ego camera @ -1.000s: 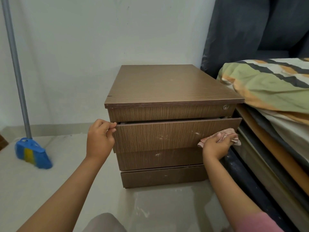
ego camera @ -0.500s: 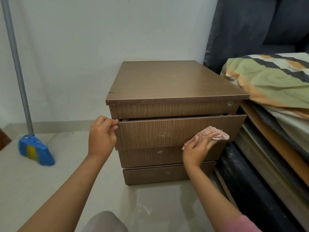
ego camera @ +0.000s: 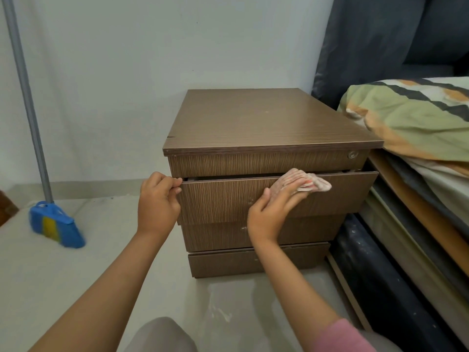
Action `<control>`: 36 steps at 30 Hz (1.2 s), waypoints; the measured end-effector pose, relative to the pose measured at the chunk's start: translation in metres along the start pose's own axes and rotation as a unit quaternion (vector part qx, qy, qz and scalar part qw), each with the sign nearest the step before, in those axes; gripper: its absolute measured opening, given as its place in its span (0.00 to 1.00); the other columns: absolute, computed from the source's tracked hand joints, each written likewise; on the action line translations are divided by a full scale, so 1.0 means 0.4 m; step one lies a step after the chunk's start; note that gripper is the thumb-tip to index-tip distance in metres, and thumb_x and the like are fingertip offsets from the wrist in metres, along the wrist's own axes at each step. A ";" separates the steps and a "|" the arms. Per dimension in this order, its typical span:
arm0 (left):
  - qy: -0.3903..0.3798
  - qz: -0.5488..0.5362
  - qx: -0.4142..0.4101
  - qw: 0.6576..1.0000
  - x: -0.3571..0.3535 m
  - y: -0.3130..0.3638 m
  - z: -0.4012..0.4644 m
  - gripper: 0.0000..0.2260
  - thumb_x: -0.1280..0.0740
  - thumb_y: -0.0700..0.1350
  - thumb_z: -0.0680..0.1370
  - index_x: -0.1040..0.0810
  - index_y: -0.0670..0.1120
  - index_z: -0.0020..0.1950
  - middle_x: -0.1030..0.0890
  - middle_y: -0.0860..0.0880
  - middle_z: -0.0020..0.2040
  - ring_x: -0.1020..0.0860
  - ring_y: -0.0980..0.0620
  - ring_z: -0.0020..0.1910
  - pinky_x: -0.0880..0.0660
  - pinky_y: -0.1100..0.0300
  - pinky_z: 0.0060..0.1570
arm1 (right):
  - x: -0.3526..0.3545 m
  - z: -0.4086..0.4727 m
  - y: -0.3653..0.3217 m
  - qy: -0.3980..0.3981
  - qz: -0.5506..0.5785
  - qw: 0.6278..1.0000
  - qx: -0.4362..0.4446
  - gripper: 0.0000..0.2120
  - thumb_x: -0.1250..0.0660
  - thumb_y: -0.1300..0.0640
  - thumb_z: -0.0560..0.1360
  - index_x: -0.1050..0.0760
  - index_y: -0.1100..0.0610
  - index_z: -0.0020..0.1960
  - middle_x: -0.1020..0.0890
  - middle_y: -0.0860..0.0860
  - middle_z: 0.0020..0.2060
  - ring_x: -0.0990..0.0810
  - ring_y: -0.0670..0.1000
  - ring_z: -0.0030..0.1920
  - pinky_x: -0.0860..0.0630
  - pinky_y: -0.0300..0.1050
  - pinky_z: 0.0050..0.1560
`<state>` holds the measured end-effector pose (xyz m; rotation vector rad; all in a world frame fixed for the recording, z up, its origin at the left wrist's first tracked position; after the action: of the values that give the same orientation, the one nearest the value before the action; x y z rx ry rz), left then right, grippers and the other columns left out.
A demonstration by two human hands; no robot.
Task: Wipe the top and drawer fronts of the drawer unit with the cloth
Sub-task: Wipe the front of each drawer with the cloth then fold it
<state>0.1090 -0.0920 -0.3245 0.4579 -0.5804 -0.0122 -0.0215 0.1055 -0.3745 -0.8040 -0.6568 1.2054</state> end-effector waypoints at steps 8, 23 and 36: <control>-0.003 -0.002 0.003 1.000 0.003 -0.003 0.001 0.07 0.33 0.29 0.72 0.19 0.38 0.45 0.25 0.43 0.39 0.26 0.43 0.39 0.33 0.58 0.38 | 0.014 -0.052 0.089 -0.051 -0.055 0.997 0.013 0.35 0.41 0.64 0.78 0.62 0.66 0.74 0.62 0.68 0.73 0.63 0.59 0.75 0.59 0.38 0.74; 0.000 -0.012 0.013 1.000 -0.001 -0.006 0.000 0.08 0.34 0.28 0.71 0.19 0.39 0.44 0.25 0.45 0.39 0.26 0.43 0.40 0.33 0.60 0.39 | -0.126 -0.135 -0.030 -0.067 -0.013 0.996 0.058 0.29 0.45 0.64 0.79 0.57 0.68 0.74 0.61 0.70 0.72 0.64 0.62 0.74 0.59 0.47 0.75; -0.009 -0.026 0.007 1.000 0.007 -0.015 0.005 0.07 0.33 0.30 0.72 0.18 0.39 0.45 0.24 0.45 0.39 0.25 0.43 0.40 0.31 0.59 0.38 | -0.089 -0.139 0.044 -0.060 -0.026 0.997 0.033 0.31 0.45 0.66 0.78 0.60 0.70 0.74 0.64 0.71 0.71 0.65 0.63 0.74 0.61 0.46 0.74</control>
<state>0.1107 -0.0986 -0.3240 0.4876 -0.5859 -0.0624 0.0050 0.0632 -0.4211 -0.6588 -0.7273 1.2287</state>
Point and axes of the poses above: each hand's wrist, its own z-axis towards the middle knuckle, its own x-axis out of the back of the hand, y = z × x, the point moved 6 cm from there along z, towards the middle knuckle
